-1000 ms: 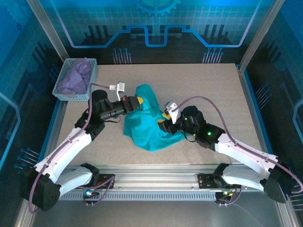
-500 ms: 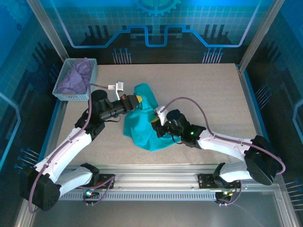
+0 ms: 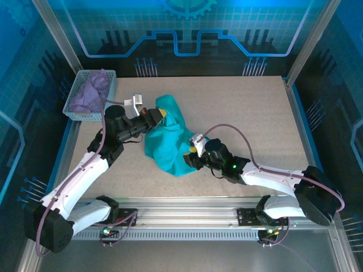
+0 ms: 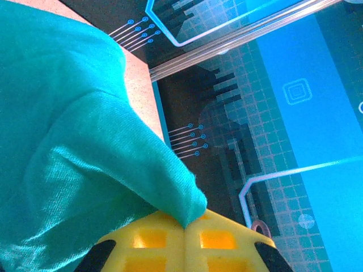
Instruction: Fold the inside-out t-shirt
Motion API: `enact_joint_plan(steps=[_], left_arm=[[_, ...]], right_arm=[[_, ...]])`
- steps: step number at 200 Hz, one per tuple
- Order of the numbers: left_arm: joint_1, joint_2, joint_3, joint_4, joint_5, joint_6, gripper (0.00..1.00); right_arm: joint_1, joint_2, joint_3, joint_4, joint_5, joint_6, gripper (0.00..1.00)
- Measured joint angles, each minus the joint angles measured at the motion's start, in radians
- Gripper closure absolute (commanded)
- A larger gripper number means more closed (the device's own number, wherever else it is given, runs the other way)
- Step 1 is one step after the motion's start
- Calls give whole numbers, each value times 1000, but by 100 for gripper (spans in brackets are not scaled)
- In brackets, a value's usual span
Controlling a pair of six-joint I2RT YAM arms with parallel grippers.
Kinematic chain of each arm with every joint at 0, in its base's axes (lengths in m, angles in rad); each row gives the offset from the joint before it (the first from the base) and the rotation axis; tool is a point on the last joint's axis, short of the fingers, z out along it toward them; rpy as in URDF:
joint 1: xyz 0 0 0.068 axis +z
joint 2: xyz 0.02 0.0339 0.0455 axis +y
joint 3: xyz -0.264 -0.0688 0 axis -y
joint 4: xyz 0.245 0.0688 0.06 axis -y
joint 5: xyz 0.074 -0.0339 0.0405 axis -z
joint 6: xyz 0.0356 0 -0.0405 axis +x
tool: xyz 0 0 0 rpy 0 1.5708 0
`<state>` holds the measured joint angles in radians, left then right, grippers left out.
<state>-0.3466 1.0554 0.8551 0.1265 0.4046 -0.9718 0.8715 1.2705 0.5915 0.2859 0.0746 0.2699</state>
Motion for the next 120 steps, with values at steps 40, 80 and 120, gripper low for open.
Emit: enact_joint_plan(steps=[40, 80, 120], left_arm=[[0, 0, 0, 21, 0, -19, 100], [0, 0, 0, 21, 0, -21, 100], [18, 15, 37, -12, 0, -22, 100]], right_arm=[[-1, 72, 96, 53, -16, 21, 49], [-2, 161, 133, 73, -7, 26, 100], [-2, 161, 58, 90, 41, 25, 100]])
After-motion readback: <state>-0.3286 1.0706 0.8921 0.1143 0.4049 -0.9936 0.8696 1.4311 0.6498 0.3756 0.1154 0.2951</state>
